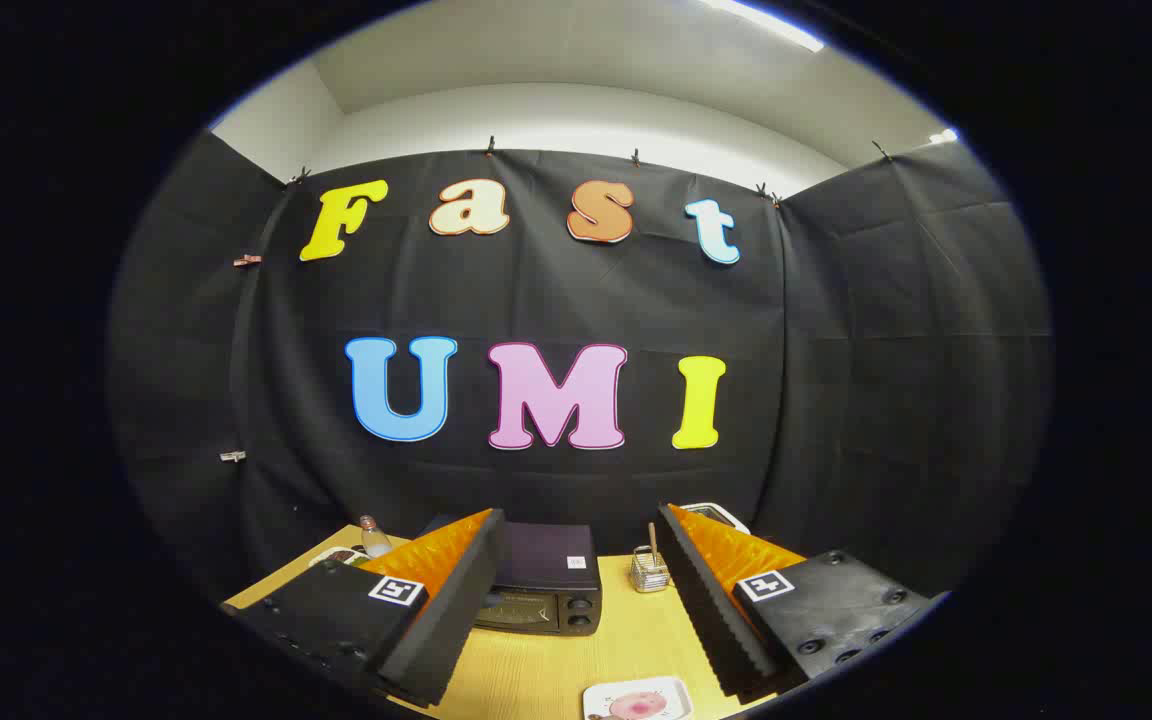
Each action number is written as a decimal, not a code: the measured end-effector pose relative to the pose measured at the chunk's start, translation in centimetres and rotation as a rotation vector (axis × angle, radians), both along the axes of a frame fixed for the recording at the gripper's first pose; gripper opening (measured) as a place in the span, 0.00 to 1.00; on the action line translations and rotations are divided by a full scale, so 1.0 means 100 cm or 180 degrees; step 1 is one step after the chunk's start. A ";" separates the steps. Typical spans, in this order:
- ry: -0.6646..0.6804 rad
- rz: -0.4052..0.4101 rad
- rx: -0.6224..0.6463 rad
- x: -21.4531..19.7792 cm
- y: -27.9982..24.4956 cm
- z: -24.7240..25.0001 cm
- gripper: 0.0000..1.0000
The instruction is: Open the toaster oven, put the food inside, and close the toaster oven door.
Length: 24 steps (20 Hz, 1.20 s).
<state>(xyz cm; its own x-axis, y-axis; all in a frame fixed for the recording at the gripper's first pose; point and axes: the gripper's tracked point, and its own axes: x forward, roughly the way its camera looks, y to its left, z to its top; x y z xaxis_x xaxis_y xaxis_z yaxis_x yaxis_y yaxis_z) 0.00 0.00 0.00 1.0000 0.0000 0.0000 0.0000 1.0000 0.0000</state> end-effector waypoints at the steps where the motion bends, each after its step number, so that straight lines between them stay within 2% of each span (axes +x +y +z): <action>1: 0.0010 0.0004 0.0004 0.001 0.000 0.000 0.97; 24: 0.0070 -0.0075 0.0071 0.009 -0.002 -0.006 0.97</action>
